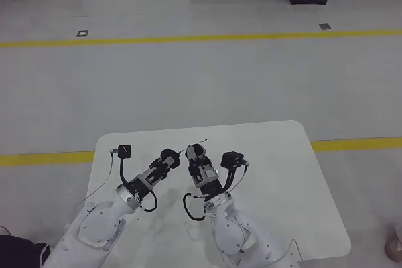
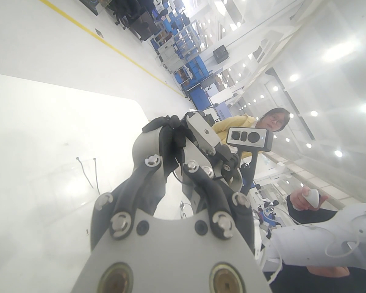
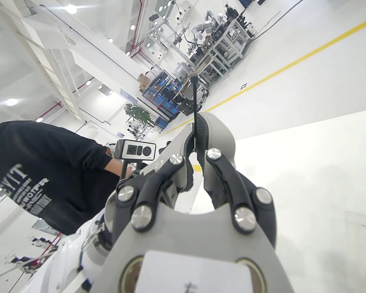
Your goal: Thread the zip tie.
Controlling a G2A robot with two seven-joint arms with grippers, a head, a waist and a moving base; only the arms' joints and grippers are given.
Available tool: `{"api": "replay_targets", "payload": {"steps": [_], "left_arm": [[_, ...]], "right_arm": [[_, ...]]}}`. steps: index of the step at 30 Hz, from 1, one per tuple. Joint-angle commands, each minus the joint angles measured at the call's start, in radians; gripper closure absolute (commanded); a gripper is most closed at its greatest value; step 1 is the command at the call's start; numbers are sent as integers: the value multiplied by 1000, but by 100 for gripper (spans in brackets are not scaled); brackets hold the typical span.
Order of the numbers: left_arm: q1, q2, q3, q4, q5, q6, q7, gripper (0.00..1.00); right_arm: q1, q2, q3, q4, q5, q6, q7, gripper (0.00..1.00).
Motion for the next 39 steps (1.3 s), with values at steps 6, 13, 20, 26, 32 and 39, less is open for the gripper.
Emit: {"api": "replay_targets", "payload": {"steps": [6,13,20,26,32,39], "left_arm": [[0,0,0,0,0,0,0,100],[0,0,0,0,0,0,0,100],[0,0,0,0,0,0,0,100],[0,0,0,0,0,0,0,100],[0,0,0,0,0,0,0,100],[0,0,0,0,0,0,0,100]], "right_arm": [[-16,-6,12,0,-5,-7,0,100],[-26,-13,20,-1,-9,-13,10,100],[-32,-21,18,-4,-17,-19,22,100],[-34,-27,18,1,-24,-23,31,100],[-33,-34,19,8,-27,-29,40,100],[-37,-41,34,16,9,-48,49,100]]}}
